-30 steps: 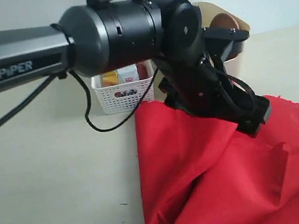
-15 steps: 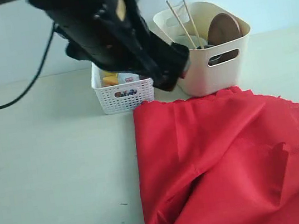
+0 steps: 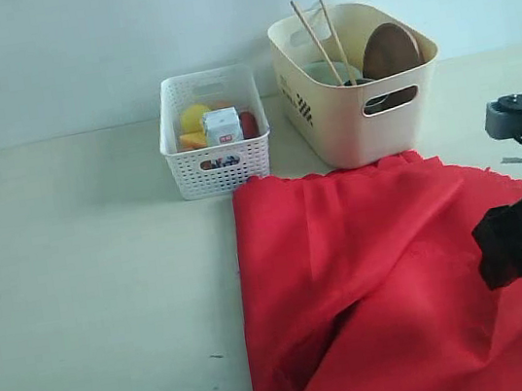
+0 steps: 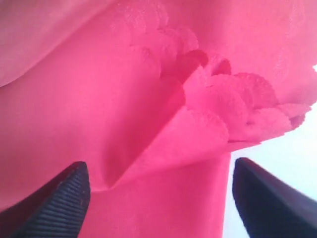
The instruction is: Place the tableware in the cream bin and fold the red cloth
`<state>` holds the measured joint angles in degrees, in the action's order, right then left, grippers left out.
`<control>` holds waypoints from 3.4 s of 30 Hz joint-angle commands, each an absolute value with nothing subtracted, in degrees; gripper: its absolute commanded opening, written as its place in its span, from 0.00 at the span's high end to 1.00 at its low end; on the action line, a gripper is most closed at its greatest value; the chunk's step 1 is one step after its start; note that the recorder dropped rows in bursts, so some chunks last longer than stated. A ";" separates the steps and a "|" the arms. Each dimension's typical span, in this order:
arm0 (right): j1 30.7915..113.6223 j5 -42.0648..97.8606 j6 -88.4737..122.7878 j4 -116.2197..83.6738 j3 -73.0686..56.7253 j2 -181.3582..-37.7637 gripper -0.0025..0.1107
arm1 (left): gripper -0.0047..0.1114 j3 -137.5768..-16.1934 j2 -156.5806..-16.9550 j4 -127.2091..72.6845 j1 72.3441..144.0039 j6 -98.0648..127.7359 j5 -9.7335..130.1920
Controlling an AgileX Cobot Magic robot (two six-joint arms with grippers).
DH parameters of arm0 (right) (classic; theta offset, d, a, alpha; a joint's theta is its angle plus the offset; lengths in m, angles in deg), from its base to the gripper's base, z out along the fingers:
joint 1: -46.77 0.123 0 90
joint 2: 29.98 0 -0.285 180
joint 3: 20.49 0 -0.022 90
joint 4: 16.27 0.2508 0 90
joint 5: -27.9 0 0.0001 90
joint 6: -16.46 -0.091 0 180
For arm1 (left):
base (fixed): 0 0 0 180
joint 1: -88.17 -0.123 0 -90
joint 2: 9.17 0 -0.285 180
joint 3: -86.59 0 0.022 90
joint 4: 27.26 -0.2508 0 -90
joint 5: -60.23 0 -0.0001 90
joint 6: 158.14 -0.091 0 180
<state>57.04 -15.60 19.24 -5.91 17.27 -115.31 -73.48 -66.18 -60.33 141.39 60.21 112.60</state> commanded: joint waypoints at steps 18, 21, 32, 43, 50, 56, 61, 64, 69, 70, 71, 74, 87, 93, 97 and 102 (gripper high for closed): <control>46.39 -16.29 27.39 3.37 10.61 -138.26 0.31 | 0.08 -52.38 -22.97 -67.58 141.30 62.45 109.73; 46.39 -16.17 27.39 3.37 10.61 -140.79 0.31 | 0.08 -51.53 -20.86 -67.58 141.42 62.45 108.86; 46.50 -12.29 30.36 2.93 10.61 -143.32 0.84 | 0.08 -50.90 -19.49 -67.58 141.53 62.45 107.41; 44.87 -9.72 22.38 -9.59 9.86 -142.86 0.98 | 0.08 -50.90 -19.49 -67.58 141.53 62.20 107.79; 37.90 -12.31 19.73 -12.29 7.86 -141.57 0.98 | 0.08 -50.90 -19.49 -67.58 141.53 62.21 108.16; 26.40 -14.93 17.79 -15.30 5.69 -141.57 0.98 | 0.08 -50.90 -16.96 -67.27 141.53 62.21 109.26; 14.81 -15.06 17.21 -14.94 1.31 -141.73 0.98 | 0.08 -50.90 -16.96 -66.03 143.58 62.56 110.53; 11.34 -15.30 17.21 -14.64 -2.87 -143.50 0.98 | 0.08 -50.90 -16.96 -66.31 145.07 62.56 110.92; 10.02 -17.11 18.20 -12.94 -10.60 -150.19 0.98 | 0.08 -50.90 -16.96 -66.73 145.53 62.66 111.06; 10.02 -17.20 18.24 -12.24 -11.67 -151.63 0.98 | 0.08 -50.90 -16.96 -66.73 145.53 62.66 111.06; 10.02 -17.40 20.11 -9.45 -14.33 -154.60 0.98 | 0.08 -50.90 -16.96 -66.73 145.53 62.66 111.06; 10.02 -20.16 27.52 1.00 -20.01 -159.43 0.98 | 0.08 -50.90 -16.96 -67.15 145.53 62.66 111.06; 0.35 -21.48 30.39 9.81 -35.73 -166.80 0.98 | 0.08 -50.90 -16.96 -67.10 145.53 62.55 111.50; 4.32 -23.07 31.77 13.68 -43.51 -172.20 0.98 | 0.08 -50.67 -16.96 -67.34 145.53 62.55 111.50; 7.92 -23.46 31.18 13.57 -50.27 -175.14 0.98 | 0.08 -50.67 -16.96 -67.57 145.53 62.55 111.50; 11.34 -25.84 29.84 13.41 -60.00 -179.56 0.98 | 0.08 -50.67 -16.96 -67.57 145.53 62.55 111.50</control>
<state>9.64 -24.52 30.32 12.46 -54.93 -177.46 -50.86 -17.16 -66.96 145.16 62.47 111.61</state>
